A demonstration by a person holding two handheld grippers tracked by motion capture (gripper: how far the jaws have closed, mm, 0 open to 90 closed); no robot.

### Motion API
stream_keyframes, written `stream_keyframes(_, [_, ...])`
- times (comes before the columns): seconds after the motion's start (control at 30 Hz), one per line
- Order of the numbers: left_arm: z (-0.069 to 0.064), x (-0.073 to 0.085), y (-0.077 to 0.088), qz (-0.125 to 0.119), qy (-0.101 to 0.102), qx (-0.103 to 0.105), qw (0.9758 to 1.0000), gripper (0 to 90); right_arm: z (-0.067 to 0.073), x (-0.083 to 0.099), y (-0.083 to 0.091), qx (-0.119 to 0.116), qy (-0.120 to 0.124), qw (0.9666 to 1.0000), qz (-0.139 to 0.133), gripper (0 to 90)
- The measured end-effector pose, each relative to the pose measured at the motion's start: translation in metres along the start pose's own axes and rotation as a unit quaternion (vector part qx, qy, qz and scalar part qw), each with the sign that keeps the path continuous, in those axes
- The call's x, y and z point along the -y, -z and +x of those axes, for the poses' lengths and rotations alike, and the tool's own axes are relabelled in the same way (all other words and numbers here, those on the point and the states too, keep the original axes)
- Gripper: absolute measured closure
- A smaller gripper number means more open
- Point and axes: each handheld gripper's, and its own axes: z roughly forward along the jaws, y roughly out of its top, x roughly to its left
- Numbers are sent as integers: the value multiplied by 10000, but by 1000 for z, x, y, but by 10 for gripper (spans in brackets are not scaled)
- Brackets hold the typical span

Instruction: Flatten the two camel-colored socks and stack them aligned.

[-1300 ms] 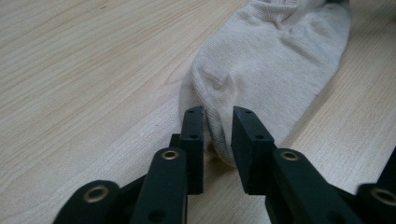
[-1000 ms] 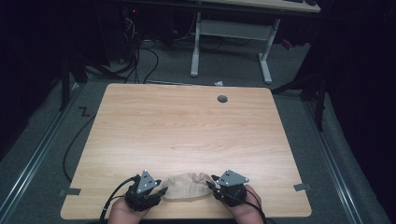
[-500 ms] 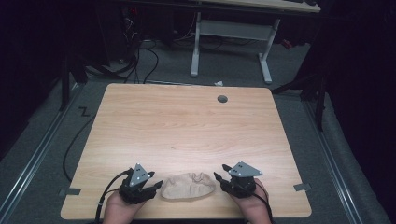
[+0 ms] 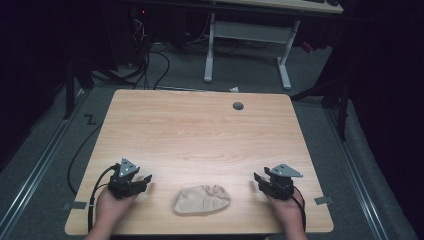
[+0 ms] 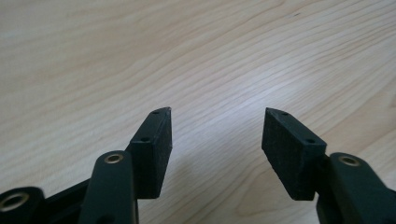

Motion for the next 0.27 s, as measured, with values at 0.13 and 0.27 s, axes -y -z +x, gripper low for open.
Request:
stream_keyframes(0.13, [-8,-1,2,-27,-207,-54,9998,430,2,0,0,33,33,10000,-24,503])
stream_keyframes(0.27, [-12,2,6,34,-344,-102,9994,428,9,-5,-6,14,183,9998,-12,503])
